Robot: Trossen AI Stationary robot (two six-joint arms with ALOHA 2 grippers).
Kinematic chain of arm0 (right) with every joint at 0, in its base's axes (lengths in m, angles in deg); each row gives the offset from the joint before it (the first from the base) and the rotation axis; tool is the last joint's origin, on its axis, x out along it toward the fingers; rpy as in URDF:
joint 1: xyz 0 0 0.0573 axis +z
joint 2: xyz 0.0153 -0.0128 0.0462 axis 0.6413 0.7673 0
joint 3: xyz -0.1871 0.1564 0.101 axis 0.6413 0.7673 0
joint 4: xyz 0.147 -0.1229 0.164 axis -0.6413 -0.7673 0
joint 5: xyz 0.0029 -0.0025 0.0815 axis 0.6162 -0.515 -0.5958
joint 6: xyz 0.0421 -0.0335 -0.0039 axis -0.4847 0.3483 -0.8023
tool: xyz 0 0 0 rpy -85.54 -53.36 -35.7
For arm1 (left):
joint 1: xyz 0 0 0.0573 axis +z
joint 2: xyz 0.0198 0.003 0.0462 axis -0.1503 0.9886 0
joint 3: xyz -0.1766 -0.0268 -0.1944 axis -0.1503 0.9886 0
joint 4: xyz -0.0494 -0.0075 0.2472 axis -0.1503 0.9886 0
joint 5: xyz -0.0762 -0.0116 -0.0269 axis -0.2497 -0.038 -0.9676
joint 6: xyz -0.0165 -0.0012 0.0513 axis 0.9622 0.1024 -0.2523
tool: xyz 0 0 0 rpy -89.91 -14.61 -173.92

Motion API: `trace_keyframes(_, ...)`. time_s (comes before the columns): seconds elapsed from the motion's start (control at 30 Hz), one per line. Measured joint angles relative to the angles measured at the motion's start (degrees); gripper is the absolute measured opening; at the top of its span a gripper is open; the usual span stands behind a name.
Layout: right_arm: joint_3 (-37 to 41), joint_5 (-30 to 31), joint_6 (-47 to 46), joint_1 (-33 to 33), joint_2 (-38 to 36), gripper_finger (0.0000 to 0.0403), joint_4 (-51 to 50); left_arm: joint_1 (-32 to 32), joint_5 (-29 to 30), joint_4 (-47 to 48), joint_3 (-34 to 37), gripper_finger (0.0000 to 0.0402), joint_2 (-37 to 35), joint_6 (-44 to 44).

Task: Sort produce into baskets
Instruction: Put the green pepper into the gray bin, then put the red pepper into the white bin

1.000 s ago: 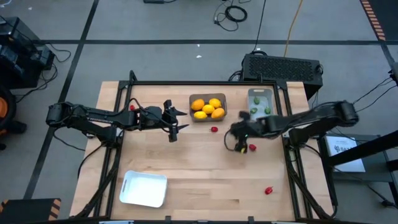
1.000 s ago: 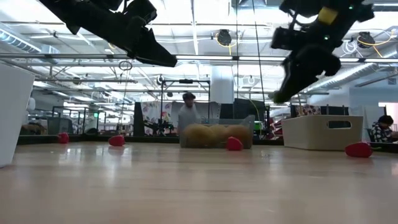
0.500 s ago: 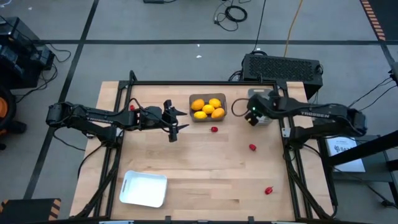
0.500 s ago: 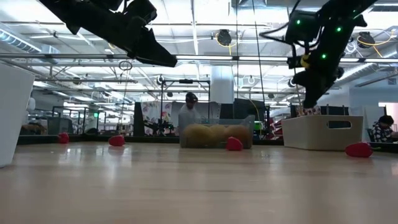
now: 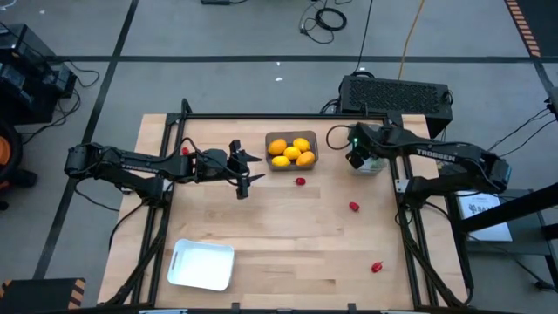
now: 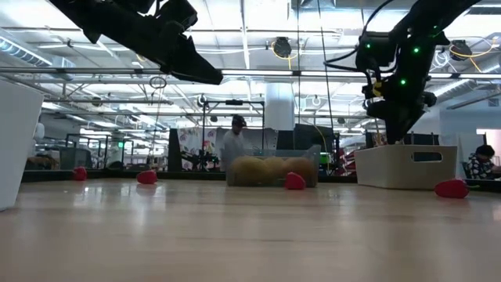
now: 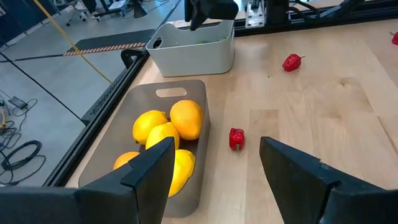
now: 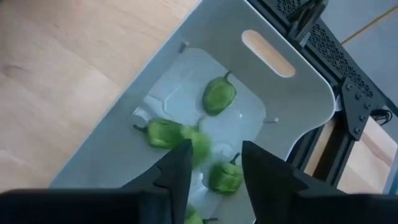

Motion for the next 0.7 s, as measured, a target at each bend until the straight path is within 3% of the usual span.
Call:
trace_keyframes(0.4,-3.1,-1.0,0.5,-0.5,-0.1,0.0201,-1.9,0.0,0.0,-0.1,0.0,0.0244,0.0,0.0)
trace_keyframes(0.7,-12.6,-17.7,-4.6,2.0,-0.1,0.0201,-3.0,0.0,0.0,-0.1,0.0,0.0244,0.0,0.0)
